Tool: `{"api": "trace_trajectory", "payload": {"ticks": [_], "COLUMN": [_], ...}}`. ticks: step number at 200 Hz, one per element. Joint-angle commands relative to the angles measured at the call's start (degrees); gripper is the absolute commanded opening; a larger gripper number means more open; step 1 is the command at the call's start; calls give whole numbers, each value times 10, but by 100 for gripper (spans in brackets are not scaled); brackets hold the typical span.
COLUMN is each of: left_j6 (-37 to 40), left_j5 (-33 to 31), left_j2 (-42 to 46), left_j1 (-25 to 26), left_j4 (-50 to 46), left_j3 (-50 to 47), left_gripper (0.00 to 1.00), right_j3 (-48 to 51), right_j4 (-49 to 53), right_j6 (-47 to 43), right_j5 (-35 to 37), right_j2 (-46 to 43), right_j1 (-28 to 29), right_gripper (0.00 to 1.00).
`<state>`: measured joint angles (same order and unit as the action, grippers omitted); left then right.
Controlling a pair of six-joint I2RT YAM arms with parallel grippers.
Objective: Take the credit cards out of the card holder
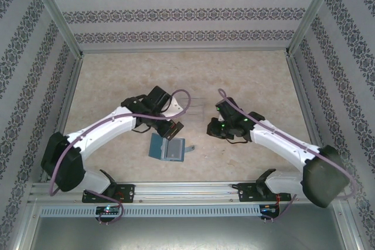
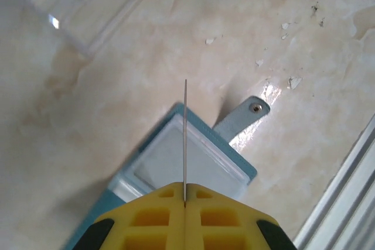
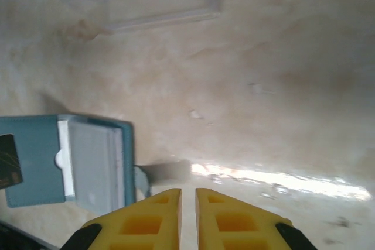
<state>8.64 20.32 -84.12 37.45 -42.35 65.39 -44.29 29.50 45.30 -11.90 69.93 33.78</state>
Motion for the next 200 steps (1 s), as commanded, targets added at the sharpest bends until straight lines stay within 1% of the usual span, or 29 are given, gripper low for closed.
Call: {"api": "trace_trajectory", "payload": {"ticks": [1, 33, 74, 150, 200], "left_j6": [160, 235, 287, 322, 339], "left_j5": [13, -2, -19, -32, -65], "left_j2": [-56, -148, -242, -391, -461], "left_j1": [5, 5, 5, 5, 5], "left_j4": [-73, -133, -185, -277, -319], "left_j3": [63, 166, 291, 504, 596], "left_gripper": [0, 0, 0, 0, 0], "right_j3": [19, 36, 56, 72, 69], "right_j4": [48, 84, 108, 113, 108], "right_j6": [-38, -63, -83, -99, -119], "right_j5": [-14, -34, -56, -85, -102], "right_j2": [-45, -104, -142, -153, -135], "right_j1": [-40, -107, -161, -210, -238], "right_gripper": [17, 18, 18, 19, 19]}}
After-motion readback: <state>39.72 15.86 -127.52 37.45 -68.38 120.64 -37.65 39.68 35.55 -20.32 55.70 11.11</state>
